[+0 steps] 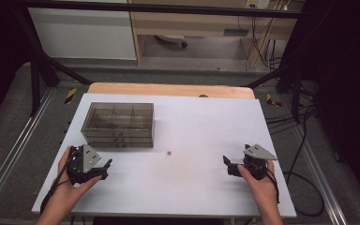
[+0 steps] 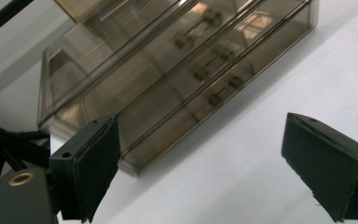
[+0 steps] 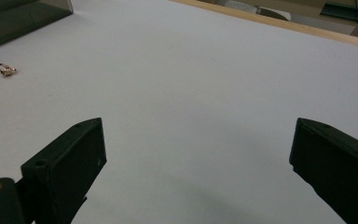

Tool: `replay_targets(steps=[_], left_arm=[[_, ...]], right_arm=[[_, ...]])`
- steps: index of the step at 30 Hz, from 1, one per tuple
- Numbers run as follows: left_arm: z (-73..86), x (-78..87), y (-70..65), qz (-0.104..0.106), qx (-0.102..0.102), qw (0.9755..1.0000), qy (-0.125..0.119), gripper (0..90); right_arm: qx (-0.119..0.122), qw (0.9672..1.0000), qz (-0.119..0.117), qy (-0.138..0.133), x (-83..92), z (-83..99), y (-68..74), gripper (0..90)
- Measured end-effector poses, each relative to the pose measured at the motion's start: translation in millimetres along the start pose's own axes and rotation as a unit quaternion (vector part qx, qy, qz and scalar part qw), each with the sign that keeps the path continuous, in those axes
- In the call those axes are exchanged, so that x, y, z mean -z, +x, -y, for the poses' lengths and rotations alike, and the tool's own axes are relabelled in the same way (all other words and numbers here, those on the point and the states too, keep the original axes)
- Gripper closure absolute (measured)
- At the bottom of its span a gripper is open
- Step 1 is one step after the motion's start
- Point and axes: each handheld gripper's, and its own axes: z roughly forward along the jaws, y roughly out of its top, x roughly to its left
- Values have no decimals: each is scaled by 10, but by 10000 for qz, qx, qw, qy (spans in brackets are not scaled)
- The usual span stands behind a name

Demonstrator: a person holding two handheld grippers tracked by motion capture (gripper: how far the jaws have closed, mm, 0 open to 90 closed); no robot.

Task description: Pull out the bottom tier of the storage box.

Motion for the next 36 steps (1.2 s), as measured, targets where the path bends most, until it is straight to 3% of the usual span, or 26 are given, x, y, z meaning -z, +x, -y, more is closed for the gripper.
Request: replay_targets(steps=[4,6,11,16,17,18,19,22,23,26,31,34,36], left_arm=[[-80,-52,-91,-65,-336,9994,81,147],[-93,-89,-137,-97,-537,9984,131,199],[-109,-170,-229,-195,-844,9961,188,220],[-117,-229,-276,-393,-1264,9910,205,258],[-120,-243,-283,-357,-1400,9893,213,343],[-124,-252,-288,-287,-1532,9875,236,343],[-130,-269,-294,-294,-1623,9860,251,401],[-138,-329,-297,-326,-1733,9837,356,383],[-137,-356,-298,-345,-1722,9839,321,371],[-148,-385,-295,-483,-1885,9803,337,365],[-104,-424,-313,-592,-1923,9789,352,387],[-64,-416,-336,-574,-1889,9797,357,376],[-65,-361,-332,-750,-2029,9756,363,376]], right_arm=[[-33,10000,-7,5,3,-1,-3,41],[-12,10000,-3,9,1,0,-2,41],[-1,10000,6,20,3,-2,2,41],[-15,10000,13,56,4,0,-5,41],[-18,10000,16,59,3,0,-6,41],[-18,10000,16,59,3,0,-6,41],[-36,10000,14,54,2,-1,-4,41],[-55,10000,-12,46,5,-5,0,41],[-42,10000,-10,56,5,-5,7,41],[-18,10000,-4,42,4,-6,8,42],[-36,9999,1,109,4,5,8,41],[-35,9999,25,134,0,5,14,41],[-26,9999,34,141,-1,5,16,41]])
